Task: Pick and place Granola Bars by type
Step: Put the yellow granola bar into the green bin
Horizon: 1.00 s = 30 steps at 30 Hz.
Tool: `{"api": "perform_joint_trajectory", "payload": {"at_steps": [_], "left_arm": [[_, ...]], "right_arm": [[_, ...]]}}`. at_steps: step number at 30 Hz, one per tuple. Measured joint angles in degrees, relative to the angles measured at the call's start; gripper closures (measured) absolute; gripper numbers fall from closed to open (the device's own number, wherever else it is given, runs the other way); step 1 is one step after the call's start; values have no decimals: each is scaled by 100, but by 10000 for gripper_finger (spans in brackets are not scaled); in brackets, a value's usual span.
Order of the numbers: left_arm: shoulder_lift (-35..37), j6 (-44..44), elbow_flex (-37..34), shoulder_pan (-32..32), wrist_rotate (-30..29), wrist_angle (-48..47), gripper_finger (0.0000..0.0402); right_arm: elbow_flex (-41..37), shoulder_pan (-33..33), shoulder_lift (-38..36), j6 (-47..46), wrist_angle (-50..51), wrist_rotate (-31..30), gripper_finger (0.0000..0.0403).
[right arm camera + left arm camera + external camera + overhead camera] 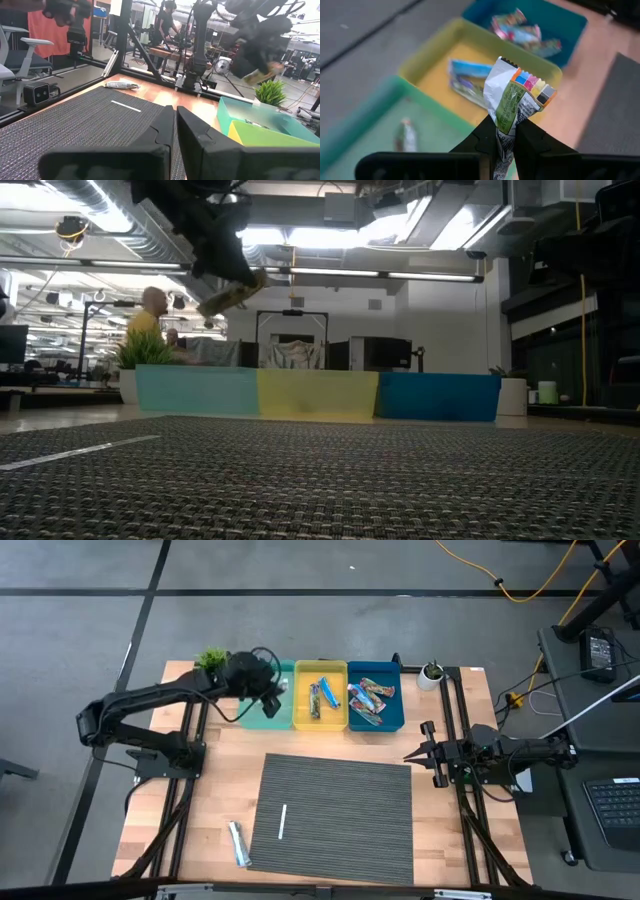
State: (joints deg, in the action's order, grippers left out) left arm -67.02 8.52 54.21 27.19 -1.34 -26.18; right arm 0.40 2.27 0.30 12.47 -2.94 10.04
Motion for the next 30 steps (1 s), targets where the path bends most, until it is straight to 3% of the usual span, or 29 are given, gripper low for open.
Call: {"api": "perform_joint_trajectory", "payload": {"at_steps": [6,12,22,30], "left_arm": [[2,-379,408,356,-416,-151,368],[-117,-352,437,811,-416,-224,368],[-1510,-632,437,1585,-469,101,368],[-2242,-676,435,1775,-342,268,368]], "right_arm": [[0,0,1,0,0,0,377],[0,1,2,2,0,0,377],[0,1,2,1,-2,1,377],[0,2,0,2,-2,0,377]]}}
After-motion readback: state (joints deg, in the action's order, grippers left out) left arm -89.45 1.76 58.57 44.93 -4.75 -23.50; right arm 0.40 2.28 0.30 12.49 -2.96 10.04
